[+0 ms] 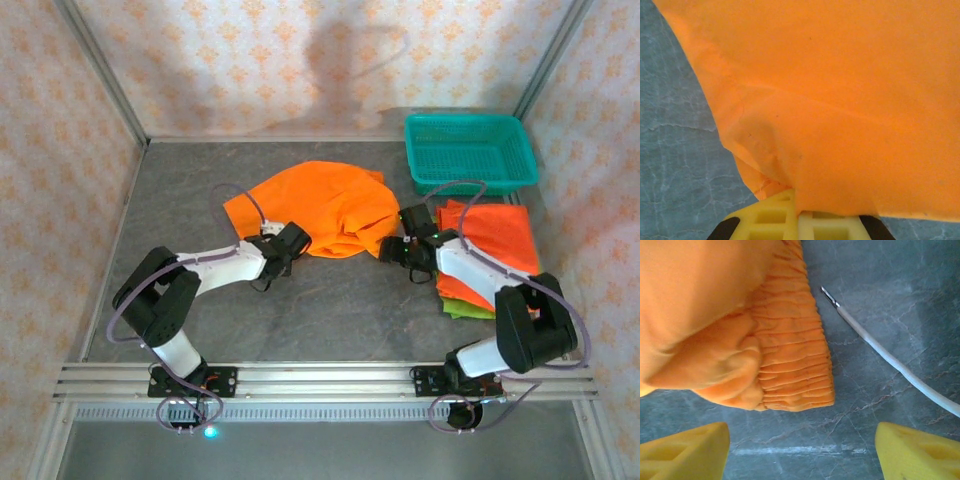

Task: Fold and stack the shorts

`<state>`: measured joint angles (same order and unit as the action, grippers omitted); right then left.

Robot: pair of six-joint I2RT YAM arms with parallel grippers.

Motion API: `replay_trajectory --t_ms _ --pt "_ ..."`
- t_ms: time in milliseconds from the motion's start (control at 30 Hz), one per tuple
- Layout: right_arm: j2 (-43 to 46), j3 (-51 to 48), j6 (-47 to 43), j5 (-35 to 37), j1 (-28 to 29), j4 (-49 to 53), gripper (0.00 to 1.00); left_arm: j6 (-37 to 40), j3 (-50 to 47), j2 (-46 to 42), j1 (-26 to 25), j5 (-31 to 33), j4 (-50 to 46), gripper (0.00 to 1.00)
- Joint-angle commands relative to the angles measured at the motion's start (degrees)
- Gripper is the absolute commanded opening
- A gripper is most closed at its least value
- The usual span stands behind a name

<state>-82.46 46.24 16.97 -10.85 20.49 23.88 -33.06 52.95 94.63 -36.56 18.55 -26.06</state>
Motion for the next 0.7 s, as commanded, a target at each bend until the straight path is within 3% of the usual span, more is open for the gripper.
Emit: replay_trajectory --t_ms 0,467,567,667 --pt "-2.18 1.22 0.81 1.69 0.31 -2.15 0.75 1.00 1.45 -3.53 0.61 3.62 -0.30 0.00" --pt "-11.03 4.63 -1.31 2.10 0.34 -6.19 0.59 1.76 0.44 -6.40 0.70 4.29 0.88 0.00" --pt "-12.08 5.00 -2.53 1.56 0.41 -6.44 0.52 1.86 0.40 -6.15 0.70 4.08 1.20 0.00" --pt "-12.78 5.18 -3.58 1.10 0.38 -6.88 0.37 1.95 0.41 -6.11 0.78 4.03 1.54 0.00"
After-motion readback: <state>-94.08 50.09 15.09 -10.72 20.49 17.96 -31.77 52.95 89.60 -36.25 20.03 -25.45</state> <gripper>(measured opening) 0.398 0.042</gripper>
